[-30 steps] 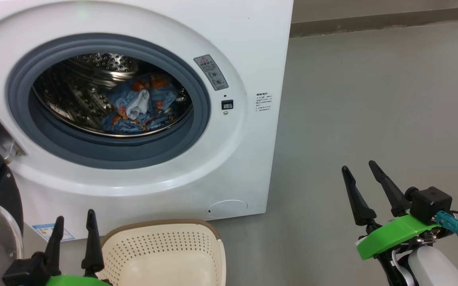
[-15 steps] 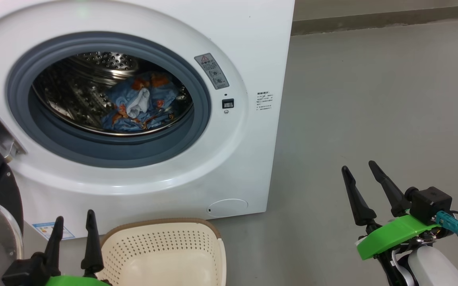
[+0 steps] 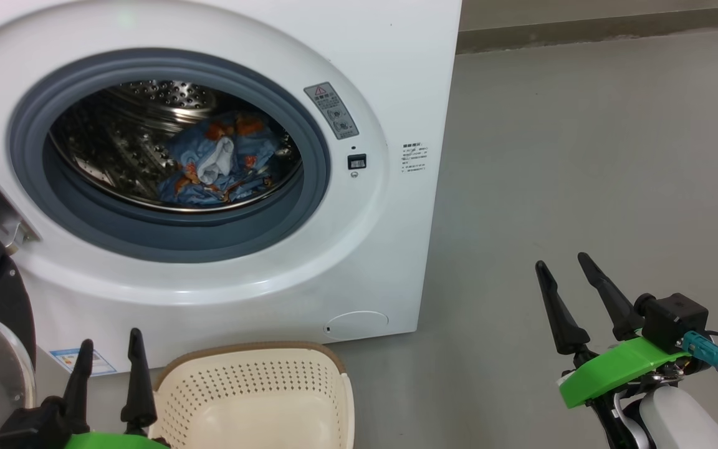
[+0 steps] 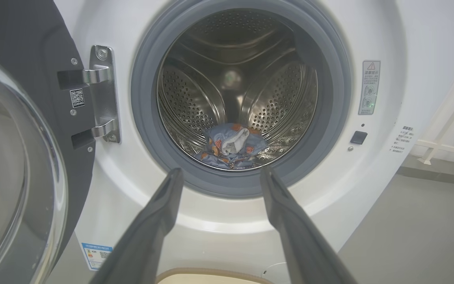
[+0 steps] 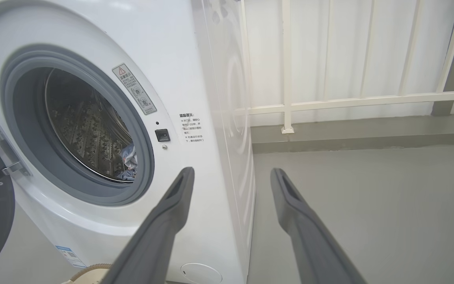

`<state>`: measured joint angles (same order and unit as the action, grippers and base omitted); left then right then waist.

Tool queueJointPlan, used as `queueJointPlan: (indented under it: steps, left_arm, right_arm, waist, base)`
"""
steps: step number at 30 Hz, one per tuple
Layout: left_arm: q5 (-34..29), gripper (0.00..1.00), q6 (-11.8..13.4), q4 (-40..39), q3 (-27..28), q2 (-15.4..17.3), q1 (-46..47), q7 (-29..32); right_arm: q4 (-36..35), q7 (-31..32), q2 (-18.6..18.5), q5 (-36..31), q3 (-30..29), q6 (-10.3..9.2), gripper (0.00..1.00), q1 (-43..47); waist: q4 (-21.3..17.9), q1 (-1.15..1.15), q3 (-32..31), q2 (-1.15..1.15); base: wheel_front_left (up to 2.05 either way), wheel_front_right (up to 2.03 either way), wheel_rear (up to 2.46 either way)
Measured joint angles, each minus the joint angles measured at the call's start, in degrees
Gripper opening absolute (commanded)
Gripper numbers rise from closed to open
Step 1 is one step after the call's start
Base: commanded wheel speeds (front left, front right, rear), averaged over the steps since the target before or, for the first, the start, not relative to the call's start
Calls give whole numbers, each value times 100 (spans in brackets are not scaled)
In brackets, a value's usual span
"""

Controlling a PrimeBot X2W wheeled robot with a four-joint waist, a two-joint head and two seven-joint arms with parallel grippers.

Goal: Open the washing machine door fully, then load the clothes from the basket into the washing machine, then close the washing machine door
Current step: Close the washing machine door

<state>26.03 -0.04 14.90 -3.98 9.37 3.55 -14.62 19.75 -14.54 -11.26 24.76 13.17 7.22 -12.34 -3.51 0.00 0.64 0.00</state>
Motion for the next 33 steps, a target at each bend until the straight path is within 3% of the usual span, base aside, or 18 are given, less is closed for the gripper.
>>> queueJointPlan:
  steps: [20, 33]
  left_arm:
    - [-99, 100, -96, -10, 92, -70, 1, 0]
    - [-142, 100, -102, 1, 102, -112, 1, 0]
  right_arm:
    - [10, 0, 24, 24, -2, 0, 100, -1]
    - [29, 0, 27, 24, -2, 0, 100, -1]
  waist:
    - [-16, 0, 59, 0]
    - [-11, 0, 29, 0]
  base:
    - [-128, 128, 0]
    - [-24, 24, 0]
